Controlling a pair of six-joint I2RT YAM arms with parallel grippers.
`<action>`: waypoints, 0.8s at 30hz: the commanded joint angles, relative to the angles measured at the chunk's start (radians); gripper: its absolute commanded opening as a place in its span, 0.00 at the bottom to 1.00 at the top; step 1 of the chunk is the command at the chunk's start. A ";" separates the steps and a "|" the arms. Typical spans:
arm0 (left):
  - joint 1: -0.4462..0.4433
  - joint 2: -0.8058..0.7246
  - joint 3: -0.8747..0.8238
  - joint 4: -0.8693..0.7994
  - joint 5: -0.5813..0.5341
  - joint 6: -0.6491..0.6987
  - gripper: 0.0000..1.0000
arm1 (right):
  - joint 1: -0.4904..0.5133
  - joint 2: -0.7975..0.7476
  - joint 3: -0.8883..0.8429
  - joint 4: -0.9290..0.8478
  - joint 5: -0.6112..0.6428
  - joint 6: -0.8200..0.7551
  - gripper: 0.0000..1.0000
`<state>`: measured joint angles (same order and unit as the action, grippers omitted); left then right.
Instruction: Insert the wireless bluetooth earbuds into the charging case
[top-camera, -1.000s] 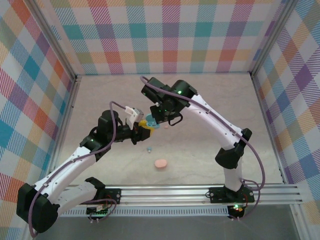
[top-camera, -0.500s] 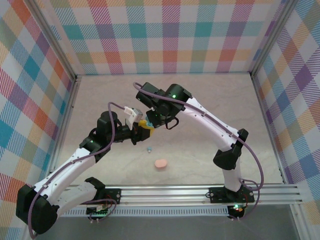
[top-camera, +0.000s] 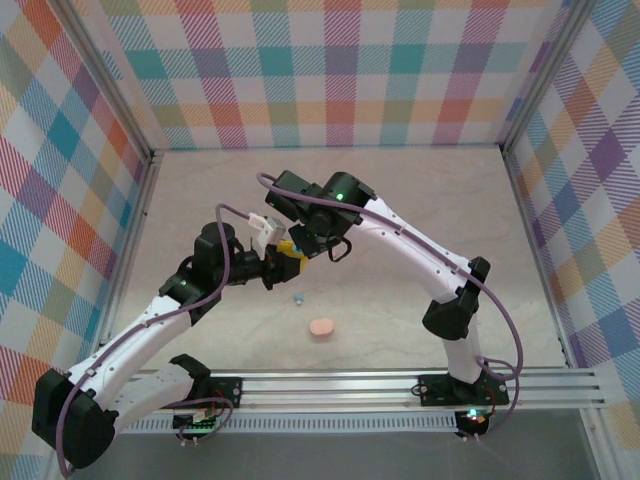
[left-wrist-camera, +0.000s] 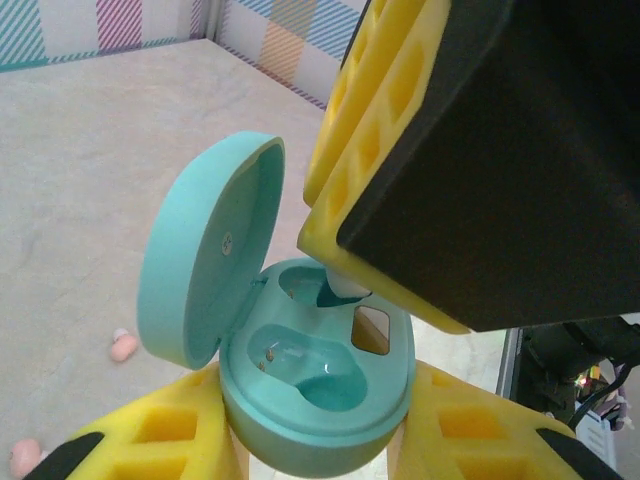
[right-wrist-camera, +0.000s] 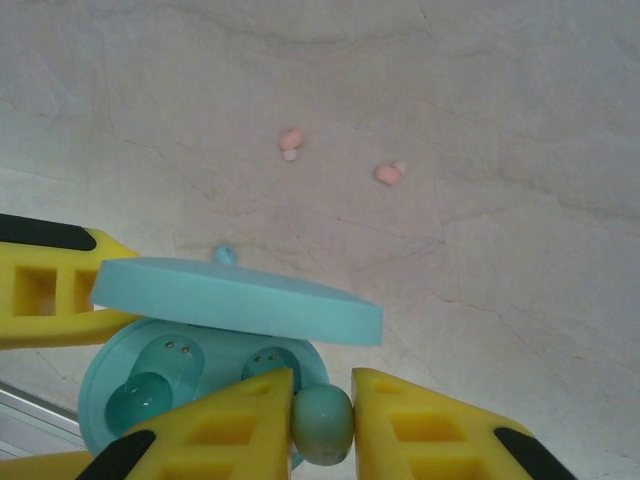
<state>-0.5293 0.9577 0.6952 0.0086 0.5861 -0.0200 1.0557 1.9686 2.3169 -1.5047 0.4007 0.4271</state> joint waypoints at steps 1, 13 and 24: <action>-0.001 -0.022 -0.004 0.051 0.034 -0.018 0.00 | 0.010 0.015 -0.005 0.002 0.018 -0.024 0.24; -0.001 -0.023 -0.003 0.063 0.031 -0.032 0.00 | 0.014 -0.008 -0.054 0.045 -0.050 -0.018 0.23; -0.001 -0.013 -0.001 0.076 0.034 -0.037 0.00 | 0.020 -0.057 -0.080 0.060 -0.035 -0.023 0.32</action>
<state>-0.5293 0.9581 0.6830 -0.0002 0.6048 -0.0429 1.0618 1.9377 2.2158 -1.4223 0.3859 0.4095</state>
